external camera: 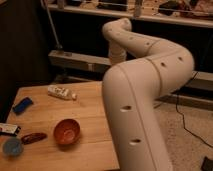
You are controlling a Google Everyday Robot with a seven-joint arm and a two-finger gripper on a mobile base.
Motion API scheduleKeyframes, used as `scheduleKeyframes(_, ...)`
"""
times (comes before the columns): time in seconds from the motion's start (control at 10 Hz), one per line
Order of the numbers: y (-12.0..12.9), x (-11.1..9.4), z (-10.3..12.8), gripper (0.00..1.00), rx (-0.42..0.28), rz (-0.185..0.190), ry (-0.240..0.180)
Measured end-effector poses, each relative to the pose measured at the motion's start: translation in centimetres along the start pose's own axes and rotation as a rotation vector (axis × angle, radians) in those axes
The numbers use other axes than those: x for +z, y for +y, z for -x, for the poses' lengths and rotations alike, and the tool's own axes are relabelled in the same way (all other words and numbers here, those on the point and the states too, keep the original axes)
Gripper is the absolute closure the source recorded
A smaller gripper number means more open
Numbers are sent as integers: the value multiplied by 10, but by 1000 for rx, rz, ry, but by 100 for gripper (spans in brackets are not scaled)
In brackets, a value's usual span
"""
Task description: Move the arm in a circular motion
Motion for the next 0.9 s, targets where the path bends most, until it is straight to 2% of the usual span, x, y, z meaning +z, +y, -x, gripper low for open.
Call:
scheduleKeyframes(0.2,71,-12,3,91,-181,-1,-19)
scheduleKeyframes(0.3,116,-24,-5,91,-307,5,-31)
scheduleKeyframes(0.4,145,-32,-17,91,-396,12,-36)
scheduleKeyframes(0.5,180,-44,-37,91,-513,30,-47)
scheduleKeyframes(0.6,212,-56,-67,91,-630,53,-53)
scheduleKeyframes(0.7,230,-65,-95,91,-709,74,-55)
scheduleKeyframes(0.8,244,-74,-133,91,-787,101,-56)
scheduleKeyframes(0.9,248,-79,-172,91,-840,120,-47)
